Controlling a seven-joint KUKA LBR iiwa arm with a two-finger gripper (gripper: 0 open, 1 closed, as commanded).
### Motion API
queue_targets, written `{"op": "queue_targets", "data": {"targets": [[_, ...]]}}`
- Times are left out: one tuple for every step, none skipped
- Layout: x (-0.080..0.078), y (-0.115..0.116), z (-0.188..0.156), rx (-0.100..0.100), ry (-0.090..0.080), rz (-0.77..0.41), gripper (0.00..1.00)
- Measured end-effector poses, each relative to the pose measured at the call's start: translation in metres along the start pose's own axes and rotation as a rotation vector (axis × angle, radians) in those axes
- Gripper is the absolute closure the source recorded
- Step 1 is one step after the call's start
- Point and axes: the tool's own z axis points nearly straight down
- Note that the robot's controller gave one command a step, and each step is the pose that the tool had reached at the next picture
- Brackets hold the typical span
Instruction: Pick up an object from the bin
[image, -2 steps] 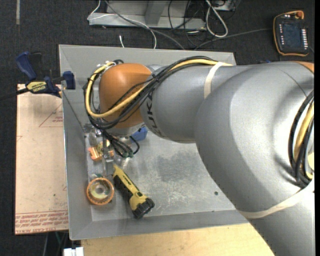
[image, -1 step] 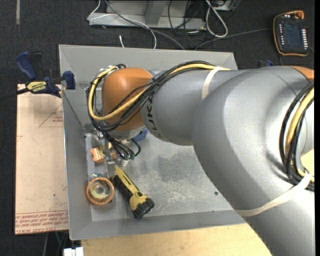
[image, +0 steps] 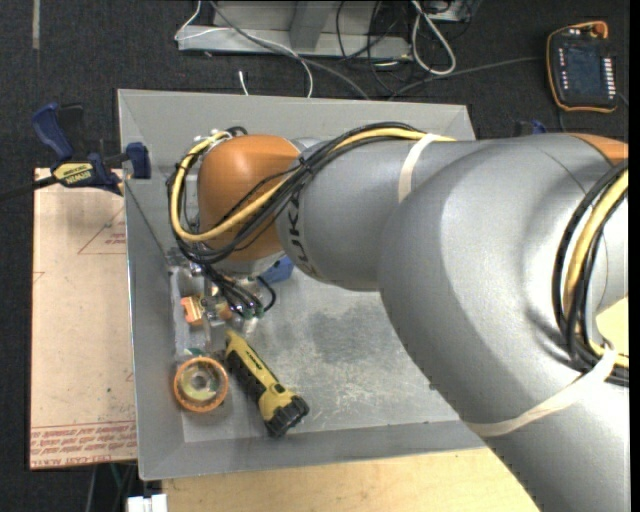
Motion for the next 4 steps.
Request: {"op": "queue_targets", "data": {"targets": [[0.017,-0.013,-0.001,-0.001,0.002,0.02,0.0],[0.045,-0.024,-0.002,-0.003,-0.002,0.001,0.0],[0.045,-0.025,-0.002,-0.004,-0.003,-0.001,0.0],[0.093,-0.012,-0.004,-0.006,-0.001,-0.014,0.0]]}}
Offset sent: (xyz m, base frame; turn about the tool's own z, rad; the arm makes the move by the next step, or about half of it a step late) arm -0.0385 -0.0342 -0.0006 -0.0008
